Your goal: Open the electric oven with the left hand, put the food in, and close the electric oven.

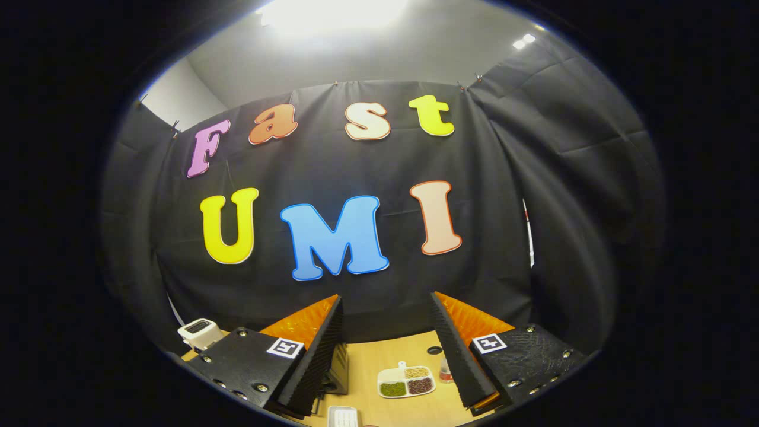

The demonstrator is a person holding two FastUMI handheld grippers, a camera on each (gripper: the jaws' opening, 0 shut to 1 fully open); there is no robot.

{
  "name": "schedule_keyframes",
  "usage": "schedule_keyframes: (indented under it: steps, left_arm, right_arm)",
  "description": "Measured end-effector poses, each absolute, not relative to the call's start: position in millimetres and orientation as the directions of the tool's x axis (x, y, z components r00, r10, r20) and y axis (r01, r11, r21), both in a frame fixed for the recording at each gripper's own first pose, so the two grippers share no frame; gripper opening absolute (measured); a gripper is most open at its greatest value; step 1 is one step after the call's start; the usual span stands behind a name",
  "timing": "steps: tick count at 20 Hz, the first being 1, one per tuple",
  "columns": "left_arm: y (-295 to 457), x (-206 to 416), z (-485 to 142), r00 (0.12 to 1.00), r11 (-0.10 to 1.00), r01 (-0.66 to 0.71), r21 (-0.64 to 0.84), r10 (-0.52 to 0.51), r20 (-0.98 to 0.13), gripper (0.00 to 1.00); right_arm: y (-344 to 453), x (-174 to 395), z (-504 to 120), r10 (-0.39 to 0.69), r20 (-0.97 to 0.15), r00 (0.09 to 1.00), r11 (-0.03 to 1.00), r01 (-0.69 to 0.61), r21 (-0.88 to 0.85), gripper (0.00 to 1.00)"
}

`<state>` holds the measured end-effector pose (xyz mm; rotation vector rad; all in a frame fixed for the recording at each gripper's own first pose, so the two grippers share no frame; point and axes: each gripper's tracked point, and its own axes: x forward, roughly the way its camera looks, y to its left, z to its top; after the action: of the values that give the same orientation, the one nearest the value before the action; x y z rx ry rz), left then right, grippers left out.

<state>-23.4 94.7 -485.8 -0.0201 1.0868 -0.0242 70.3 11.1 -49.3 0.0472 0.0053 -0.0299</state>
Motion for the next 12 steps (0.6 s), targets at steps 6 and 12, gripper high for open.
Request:
schedule_keyframes:
  steps: [6, 12]
  left_arm:
    - [93, -31, -519, 0.355, 0.999, 0.034, -0.028, -0.038, -0.934, 0.98]
    - [95, -29, -542, 0.279, 0.998, 0.062, 0.010, -0.008, -0.960, 0.98]
  right_arm:
    - [3, 67, -49, -0.035, 0.001, 0.999, 0.999, 0.035, 0.030, 0.88]
    - [0, 68, -49, -0.025, 0.000, 1.000, 0.999, 0.025, 0.024, 0.88]
